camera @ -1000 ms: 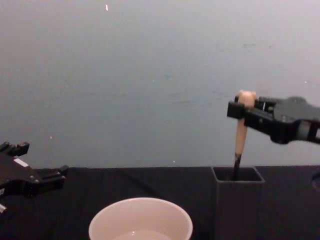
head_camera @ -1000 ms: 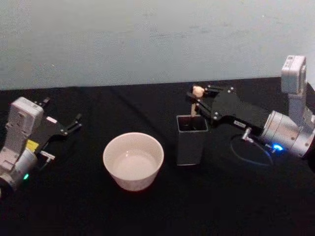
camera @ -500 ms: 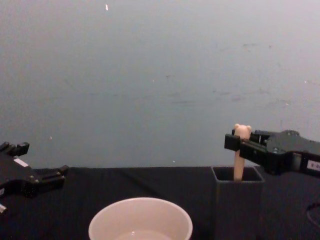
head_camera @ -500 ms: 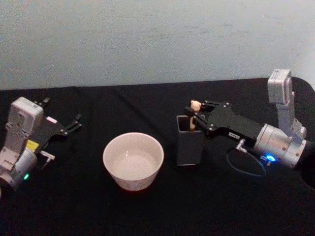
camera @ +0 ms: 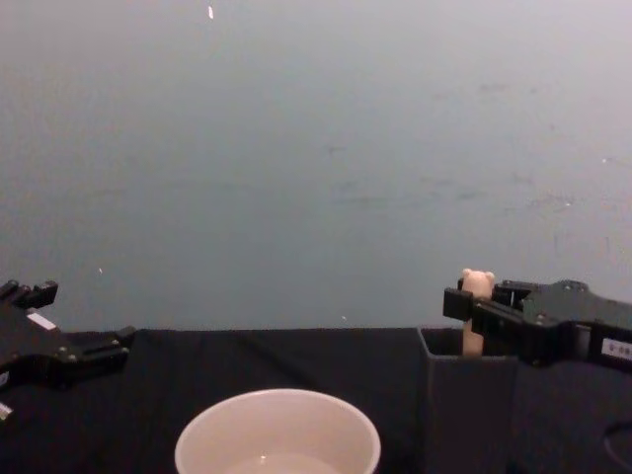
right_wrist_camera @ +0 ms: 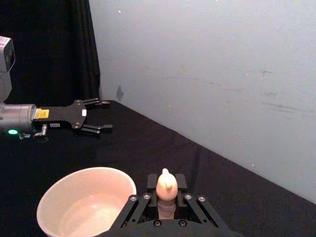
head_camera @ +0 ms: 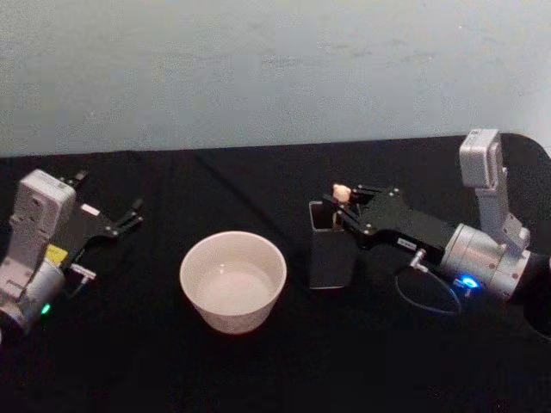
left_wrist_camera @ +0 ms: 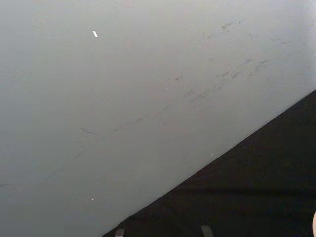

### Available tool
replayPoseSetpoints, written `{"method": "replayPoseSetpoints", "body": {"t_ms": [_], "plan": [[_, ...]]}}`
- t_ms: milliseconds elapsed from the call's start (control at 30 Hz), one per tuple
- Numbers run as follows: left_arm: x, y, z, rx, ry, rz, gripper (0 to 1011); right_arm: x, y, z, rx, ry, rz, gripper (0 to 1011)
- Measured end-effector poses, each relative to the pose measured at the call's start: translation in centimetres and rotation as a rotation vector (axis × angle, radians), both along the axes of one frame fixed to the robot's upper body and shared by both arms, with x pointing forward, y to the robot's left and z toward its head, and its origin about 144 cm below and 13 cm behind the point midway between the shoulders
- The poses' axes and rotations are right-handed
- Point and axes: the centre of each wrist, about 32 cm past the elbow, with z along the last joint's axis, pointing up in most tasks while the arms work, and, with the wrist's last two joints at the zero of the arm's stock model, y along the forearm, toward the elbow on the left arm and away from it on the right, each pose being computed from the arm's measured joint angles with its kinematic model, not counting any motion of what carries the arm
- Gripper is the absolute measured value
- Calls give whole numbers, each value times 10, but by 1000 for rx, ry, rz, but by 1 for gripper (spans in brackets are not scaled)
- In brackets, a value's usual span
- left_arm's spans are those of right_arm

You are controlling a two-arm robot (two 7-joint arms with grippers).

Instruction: Pick up the stirring spoon with one hand, stir inside the cup, then place it back in its original position.

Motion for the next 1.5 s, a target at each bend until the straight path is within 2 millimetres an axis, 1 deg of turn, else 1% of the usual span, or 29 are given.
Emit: {"method": "replayPoseSetpoints", "body": {"t_ms": [433, 500, 533, 633, 667, 833, 867, 967, 1000, 1067, 1133, 1200, 1233, 1300, 1500], "plan": [[0, 0, 0, 0, 0, 0, 1001, 0, 0, 1, 2, -2, 1, 221], [0, 0, 0, 0, 0, 0, 1001, 0, 0, 1, 3, -3, 2, 277], [0, 0, 0, 0, 0, 0, 1001, 0, 0, 1, 3, -3, 2, 324], [0, 0, 0, 0, 0, 0, 1001, 0, 0, 1, 3, -4, 2, 380], [0, 0, 0, 0, 0, 0, 1001, 0, 0, 1, 3, -4, 2, 443], [0, 0, 0, 0, 0, 0, 1001, 0, 0, 1, 4, -5, 3, 583], [0, 0, 0, 0, 0, 0, 1001, 0, 0, 1, 4, -5, 3, 646], [0, 0, 0, 0, 0, 0, 1001, 0, 0, 1, 4, -5, 3, 705], [0, 0, 0, 0, 0, 0, 1001, 0, 0, 1, 4, -5, 3, 762], [0, 0, 0, 0, 0, 0, 1001, 0, 0, 1, 5, -5, 3, 800], [0, 0, 0, 0, 0, 0, 1001, 0, 0, 1, 5, -5, 3, 867], [0, 0, 0, 0, 0, 0, 1001, 0, 0, 1, 5, -5, 3, 908], [0, 0, 0, 0, 0, 0, 1001, 0, 0, 1, 5, -5, 3, 957], [0, 0, 0, 0, 0, 0, 1001, 0, 0, 1, 5, -5, 3, 1000], [0, 0, 0, 0, 0, 0, 1001, 0, 0, 1, 5, -5, 3, 1002]]}}
